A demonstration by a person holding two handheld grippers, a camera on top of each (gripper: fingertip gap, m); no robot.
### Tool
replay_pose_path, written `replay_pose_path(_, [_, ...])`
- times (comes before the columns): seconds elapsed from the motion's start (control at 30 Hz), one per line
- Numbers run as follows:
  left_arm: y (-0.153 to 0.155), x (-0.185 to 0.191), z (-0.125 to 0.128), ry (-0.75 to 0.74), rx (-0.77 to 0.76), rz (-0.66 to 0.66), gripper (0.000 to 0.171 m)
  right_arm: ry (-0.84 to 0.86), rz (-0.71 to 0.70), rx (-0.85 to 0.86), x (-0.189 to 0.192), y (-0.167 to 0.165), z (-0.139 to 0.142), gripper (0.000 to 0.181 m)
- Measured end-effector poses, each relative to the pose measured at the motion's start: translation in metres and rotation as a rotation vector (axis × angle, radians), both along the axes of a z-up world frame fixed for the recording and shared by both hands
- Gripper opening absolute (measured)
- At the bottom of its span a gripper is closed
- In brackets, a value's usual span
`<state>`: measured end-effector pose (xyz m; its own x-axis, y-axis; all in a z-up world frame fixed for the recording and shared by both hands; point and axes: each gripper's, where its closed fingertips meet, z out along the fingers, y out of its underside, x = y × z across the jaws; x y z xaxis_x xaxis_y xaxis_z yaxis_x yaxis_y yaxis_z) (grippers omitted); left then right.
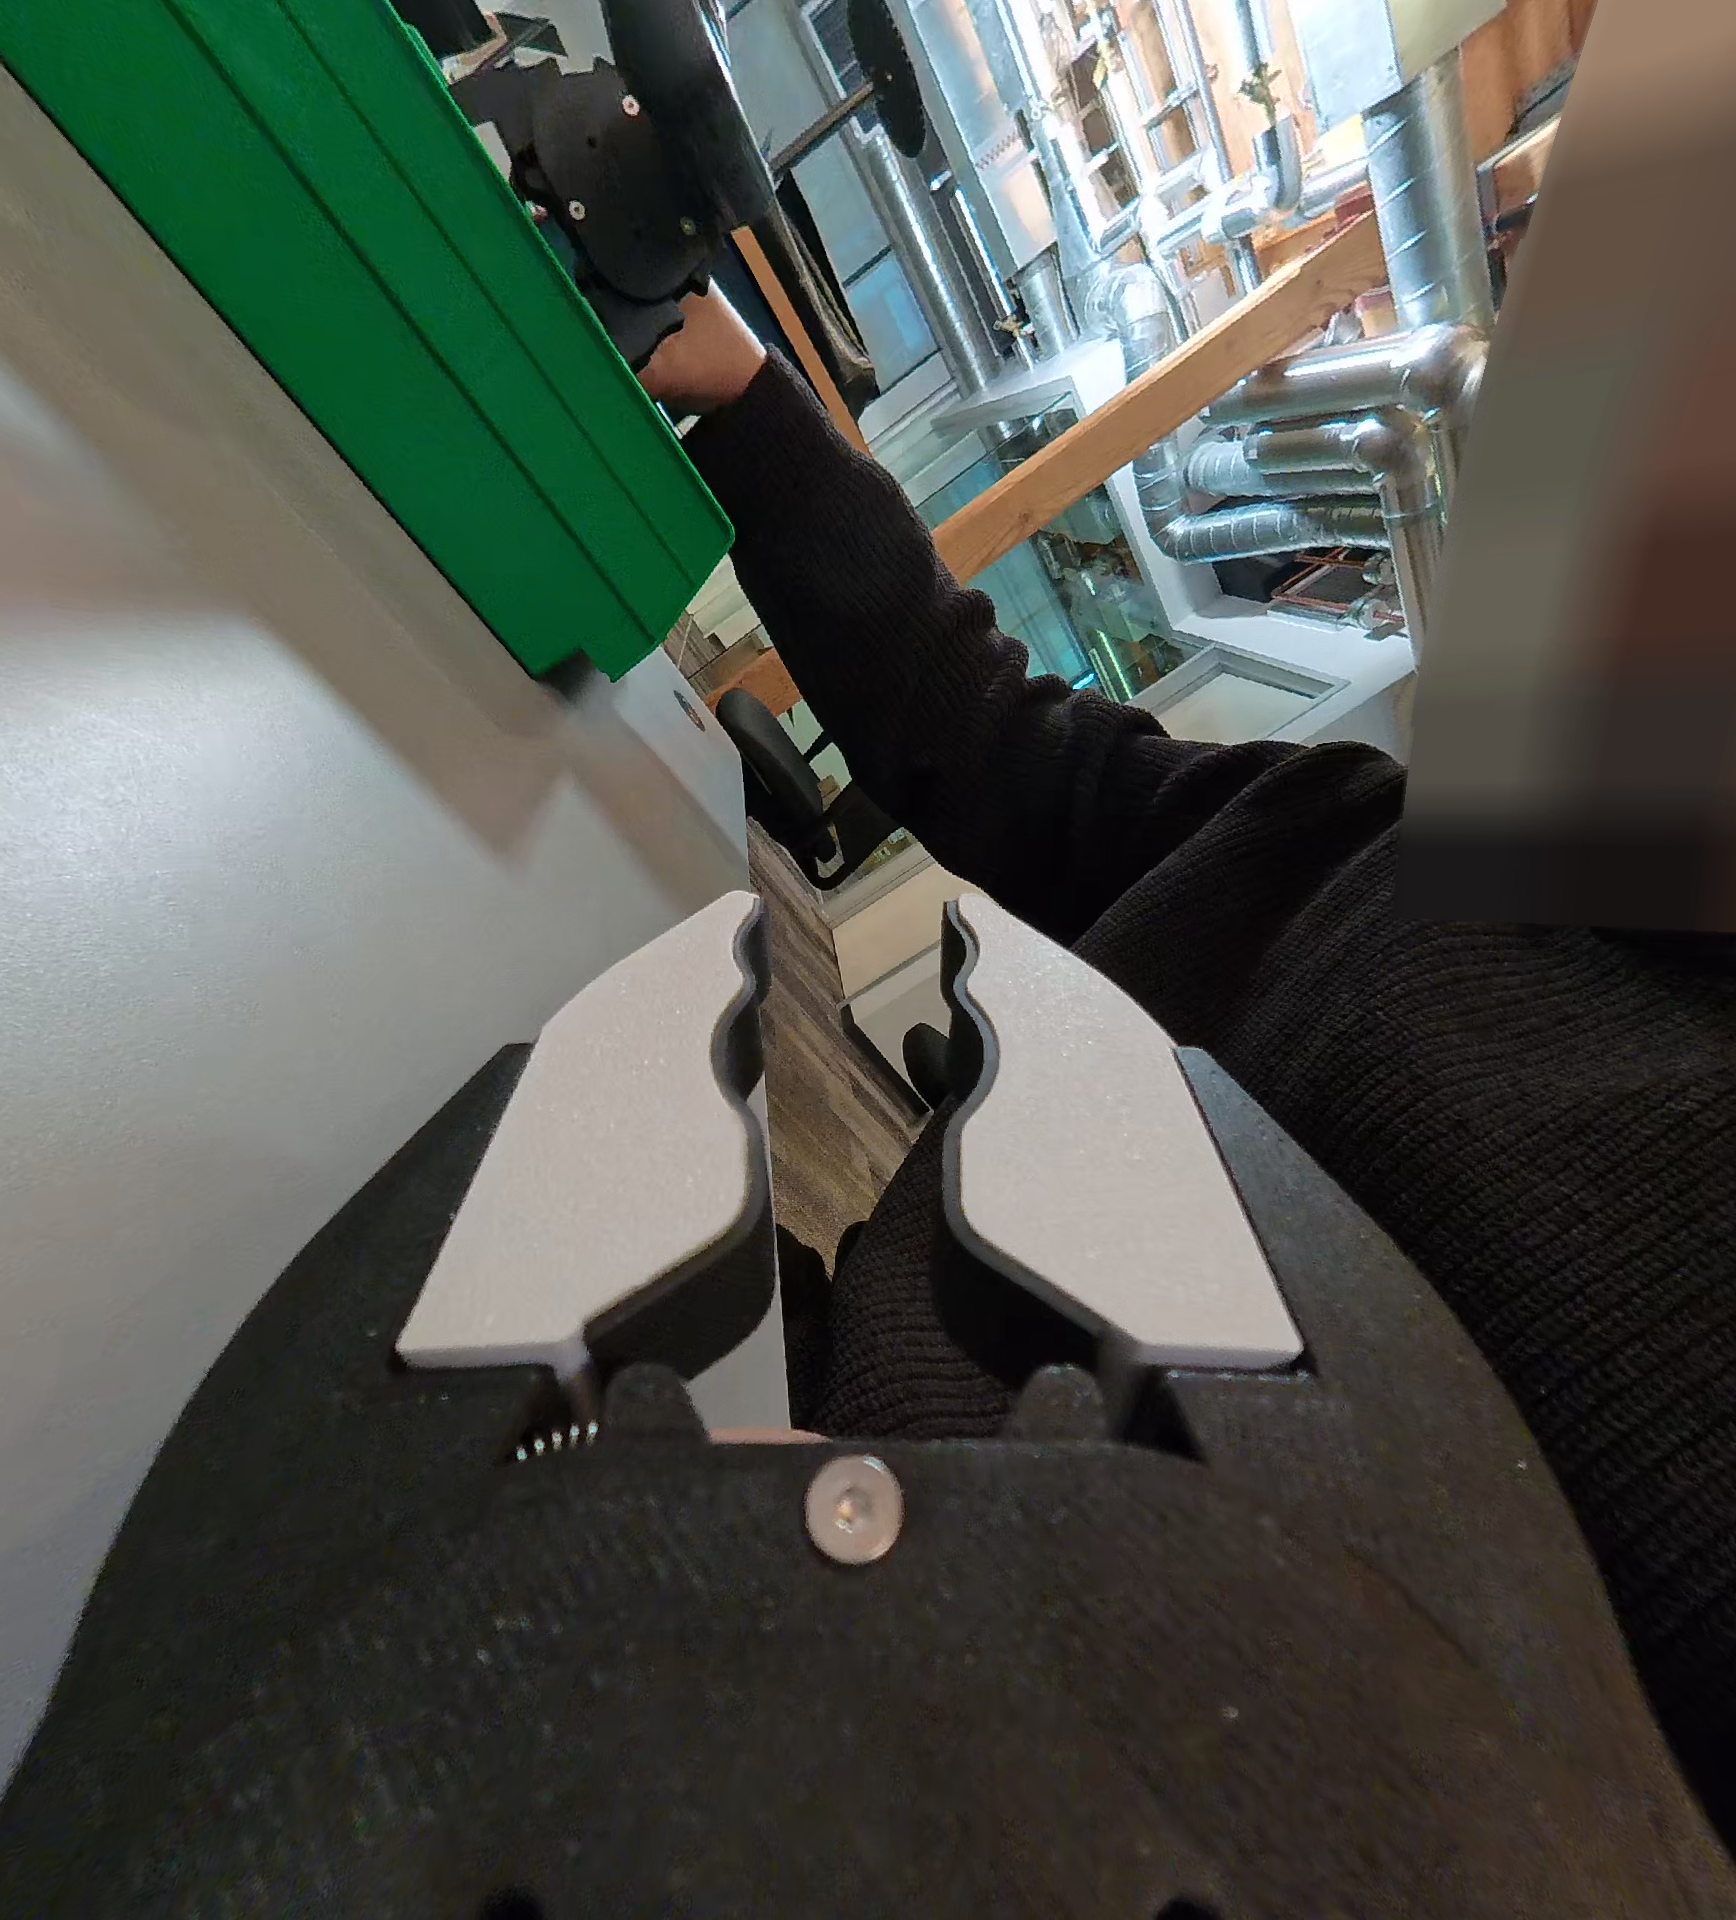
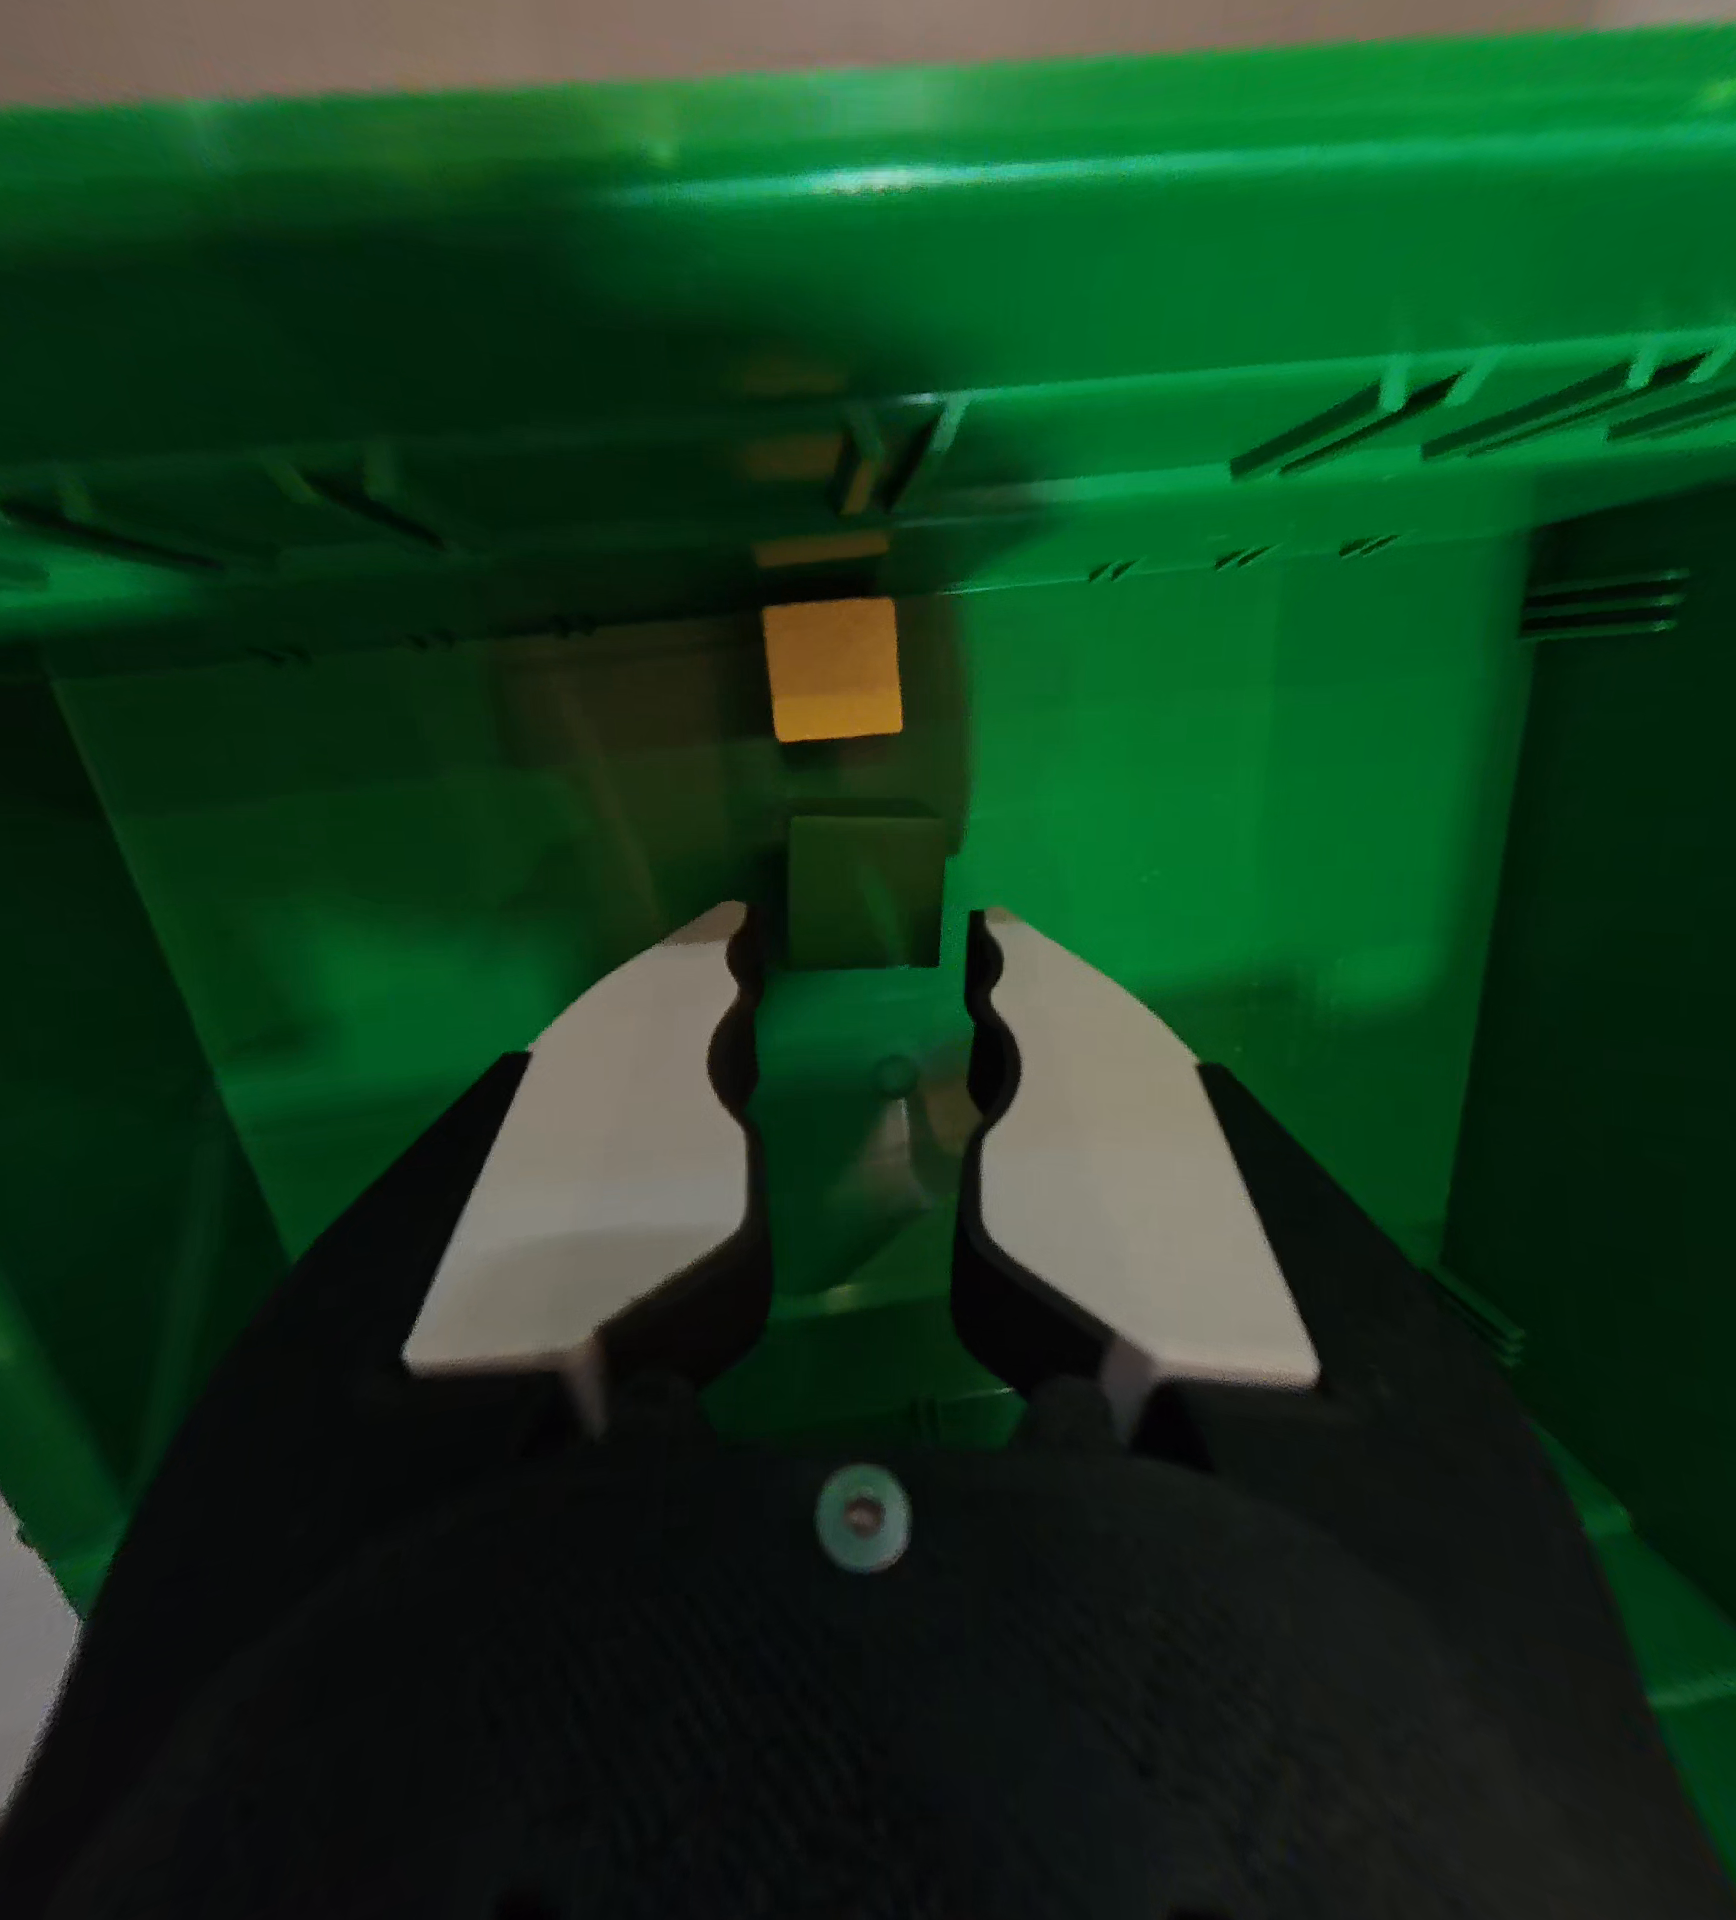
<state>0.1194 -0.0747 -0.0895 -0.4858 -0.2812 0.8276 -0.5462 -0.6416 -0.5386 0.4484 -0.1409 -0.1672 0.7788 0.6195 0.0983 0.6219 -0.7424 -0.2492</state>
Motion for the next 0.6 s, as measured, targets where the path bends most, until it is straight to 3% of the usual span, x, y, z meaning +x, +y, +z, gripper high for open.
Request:
replay_pose_path(0.17, [0.0,0.0,0.0,0.0,-0.006,-0.001,0.031,0.033,-0.018,0.035,-0.002,0.002,0.008,0.038])
replay_pose_path(0.6, [0.001,0.0,0.0,0.002,-0.011,-0.001,0.031,-0.059,0.056,-0.01,-0.001,-0.005,-0.003,0.029])
